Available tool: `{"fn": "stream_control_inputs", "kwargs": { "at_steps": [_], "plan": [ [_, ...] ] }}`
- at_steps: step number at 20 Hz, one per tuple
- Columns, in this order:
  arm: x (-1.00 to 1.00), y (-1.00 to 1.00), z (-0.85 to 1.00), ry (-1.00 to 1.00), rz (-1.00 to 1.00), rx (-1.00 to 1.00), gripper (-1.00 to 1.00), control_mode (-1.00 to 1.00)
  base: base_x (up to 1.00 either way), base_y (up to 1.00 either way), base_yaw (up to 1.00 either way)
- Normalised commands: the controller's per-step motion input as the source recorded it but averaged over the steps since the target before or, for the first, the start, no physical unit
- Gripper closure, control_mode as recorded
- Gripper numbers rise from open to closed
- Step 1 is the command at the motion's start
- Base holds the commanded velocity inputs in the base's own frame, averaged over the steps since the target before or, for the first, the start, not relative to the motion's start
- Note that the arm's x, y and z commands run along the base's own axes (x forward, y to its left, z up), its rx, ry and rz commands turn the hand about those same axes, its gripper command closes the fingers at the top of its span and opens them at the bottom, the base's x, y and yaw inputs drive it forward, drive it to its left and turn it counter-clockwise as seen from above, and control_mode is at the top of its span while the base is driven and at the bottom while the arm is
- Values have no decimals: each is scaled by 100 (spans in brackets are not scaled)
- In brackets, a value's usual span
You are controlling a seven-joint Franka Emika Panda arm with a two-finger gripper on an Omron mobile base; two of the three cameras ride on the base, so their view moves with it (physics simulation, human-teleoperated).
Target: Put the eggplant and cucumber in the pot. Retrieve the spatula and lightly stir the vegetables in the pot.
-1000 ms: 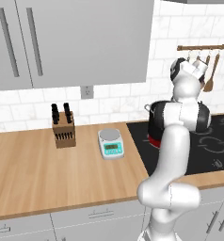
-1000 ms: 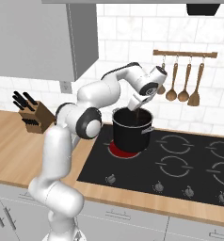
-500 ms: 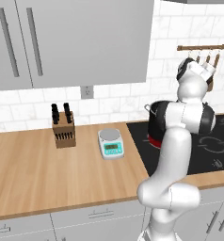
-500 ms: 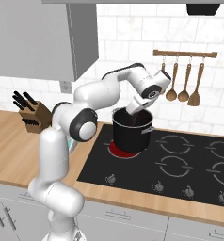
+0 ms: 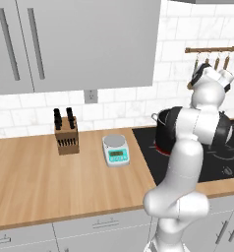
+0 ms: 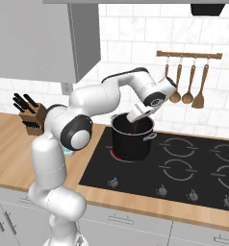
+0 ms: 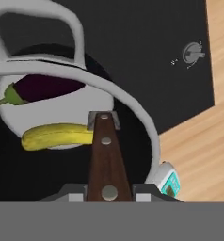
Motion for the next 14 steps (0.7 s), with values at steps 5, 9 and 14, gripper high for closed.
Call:
{"fn": "stream_control_inputs", "kwargs": {
  "at_steps": [5,9,14],
  "plan": [
    [19,16,0,-5,0,0,100,-100,0,0,0],
    [3,29,0,-5,0,0,100,-100,0,0,0],
    [0,39,-15,-2,0,0,100,-100,0,0,0]
  ]
}}
